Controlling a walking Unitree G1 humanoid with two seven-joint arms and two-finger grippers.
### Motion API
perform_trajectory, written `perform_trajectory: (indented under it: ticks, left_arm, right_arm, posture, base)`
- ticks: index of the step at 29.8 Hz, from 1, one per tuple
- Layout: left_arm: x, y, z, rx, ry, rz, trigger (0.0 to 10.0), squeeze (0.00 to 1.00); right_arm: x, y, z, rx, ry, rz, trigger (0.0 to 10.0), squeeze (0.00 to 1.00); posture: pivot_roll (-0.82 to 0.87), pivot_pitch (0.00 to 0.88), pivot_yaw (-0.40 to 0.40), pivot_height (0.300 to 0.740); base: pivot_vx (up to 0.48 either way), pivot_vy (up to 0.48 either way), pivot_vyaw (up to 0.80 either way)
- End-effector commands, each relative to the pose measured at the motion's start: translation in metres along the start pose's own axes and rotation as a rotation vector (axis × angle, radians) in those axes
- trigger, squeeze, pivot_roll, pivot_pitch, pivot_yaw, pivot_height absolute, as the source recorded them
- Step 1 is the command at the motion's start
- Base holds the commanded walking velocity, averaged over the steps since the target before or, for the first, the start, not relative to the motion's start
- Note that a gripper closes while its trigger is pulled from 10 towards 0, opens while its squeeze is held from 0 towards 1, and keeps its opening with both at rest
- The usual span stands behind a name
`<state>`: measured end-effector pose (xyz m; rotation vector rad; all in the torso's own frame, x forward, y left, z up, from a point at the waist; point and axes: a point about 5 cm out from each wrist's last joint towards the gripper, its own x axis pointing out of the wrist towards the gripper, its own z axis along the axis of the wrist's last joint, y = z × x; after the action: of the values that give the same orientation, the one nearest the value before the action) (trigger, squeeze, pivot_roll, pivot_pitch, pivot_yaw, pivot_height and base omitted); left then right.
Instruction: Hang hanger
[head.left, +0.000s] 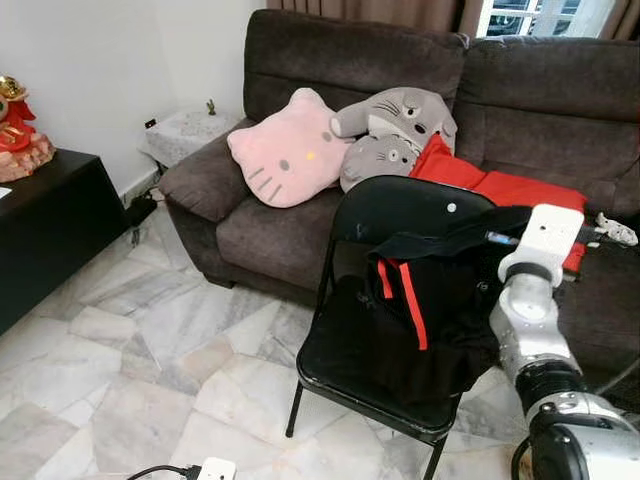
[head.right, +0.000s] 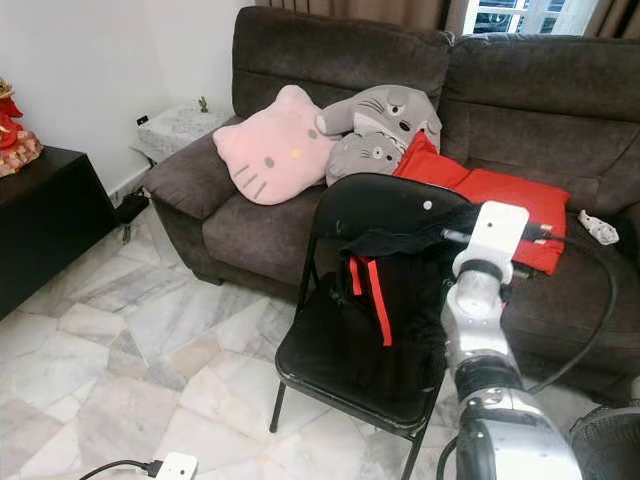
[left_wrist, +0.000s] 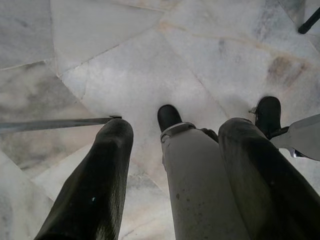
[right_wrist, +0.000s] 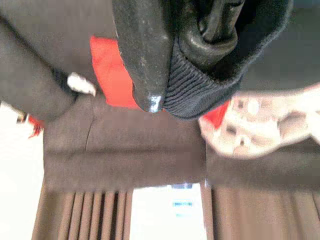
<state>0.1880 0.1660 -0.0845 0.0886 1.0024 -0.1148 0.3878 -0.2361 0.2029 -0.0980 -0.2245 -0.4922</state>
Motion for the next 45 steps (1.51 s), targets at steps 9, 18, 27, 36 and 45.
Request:
perform_trajectory:
  ticks: [9,18,27,36,45]
  left_arm:
    - [0.0,-0.001,-0.005,0.02,0.022,-0.003,10.0,0.0]
    - [0.0,0.001,-0.005,0.022,0.023,0.001,10.0,0.0]
    - [0.0,0.001,-0.003,0.023,0.021,0.011,10.0,0.0]
    - [0.0,0.002,-0.002,0.028,0.021,0.026,10.0,0.0]
    - [-0.001,0.006,-0.002,0.041,0.024,0.027,10.0,0.0]
  right_arm:
    - [0.025,-0.031,0.076,0.027,-0.245,-0.137,0.0,0.0]
    - [0.031,-0.059,0.141,0.064,-0.436,-0.225,0.0,0.0]
    - [-0.038,-0.014,0.021,0.106,-0.043,-0.124,0.0,0.0]
    - [-0.113,0.004,-0.038,0.096,0.176,0.057,10.0,0.0]
    - [-0.123,0.001,-0.046,0.073,0.21,0.049,10.0,0.0]
  posture:
    - [-0.01,0.0,0.037,0.74]
    - [-0.02,0.0,0.033,0.74]
    - [-0.01,0.0,0.027,0.74]
    - [-0.02,0.0,0.029,0.74]
    - [-0.01,0.0,0.046,0.74]
  base:
    - [0.0,0.0,0.0]
    - [0.0,0.0,0.0]
    - [0.0,0.0,0.0]
    - [0.0,0.0,0.0]
    - [0.0,0.0,0.0]
